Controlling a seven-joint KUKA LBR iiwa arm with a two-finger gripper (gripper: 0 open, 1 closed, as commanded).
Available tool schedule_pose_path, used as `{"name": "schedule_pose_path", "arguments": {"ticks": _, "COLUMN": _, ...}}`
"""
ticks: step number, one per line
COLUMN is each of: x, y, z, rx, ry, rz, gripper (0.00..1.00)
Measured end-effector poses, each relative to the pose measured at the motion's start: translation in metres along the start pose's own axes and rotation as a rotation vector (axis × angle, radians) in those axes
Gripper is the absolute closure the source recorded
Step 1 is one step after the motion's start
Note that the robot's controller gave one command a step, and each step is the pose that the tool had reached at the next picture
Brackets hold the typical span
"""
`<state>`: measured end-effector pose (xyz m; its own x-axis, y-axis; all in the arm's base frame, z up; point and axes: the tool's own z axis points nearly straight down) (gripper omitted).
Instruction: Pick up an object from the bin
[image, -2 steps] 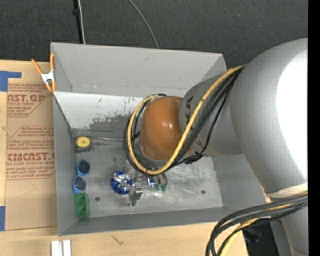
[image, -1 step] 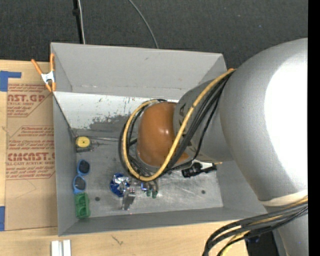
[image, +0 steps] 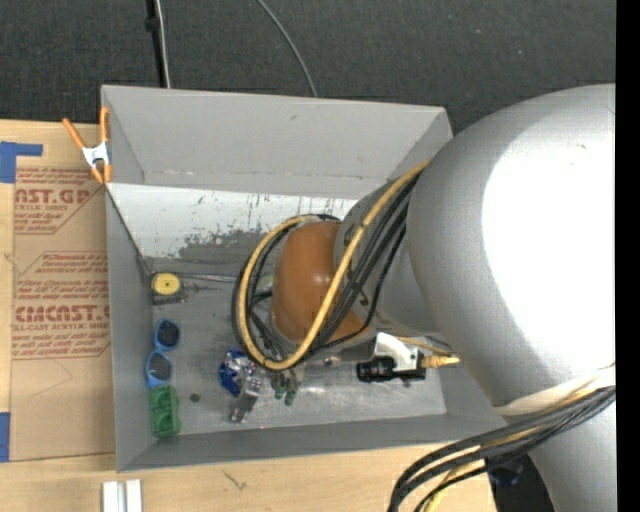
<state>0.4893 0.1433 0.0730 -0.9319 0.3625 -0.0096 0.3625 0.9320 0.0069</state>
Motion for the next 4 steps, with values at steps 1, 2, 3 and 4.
{"name": "schedule_pose_path", "arguments": {"ticks": 1, "x": 0.005, "y": 0.01, "z": 0.0, "rx": 0.0, "ry": -0.001, "rz": 0.248, "gripper": 0.0}}
{"name": "schedule_pose_path", "arguments": {"ticks": 2, "x": 0.006, "y": 0.01, "z": -0.001, "rx": 0.0, "ry": 0.002, "rz": 0.248, "gripper": 1.0}}
{"name": "schedule_pose_path", "arguments": {"ticks": 3, "x": 0.004, "y": 0.012, "z": -0.048, "rx": 0.005, "ry": 0.006, "rz": 0.247, "gripper": 1.0}}
{"name": "schedule_pose_path", "arguments": {"ticks": 4, "x": 0.003, "y": 0.013, "z": -0.108, "rx": 0.004, "ry": 0.005, "rz": 0.246, "gripper": 1.0}}
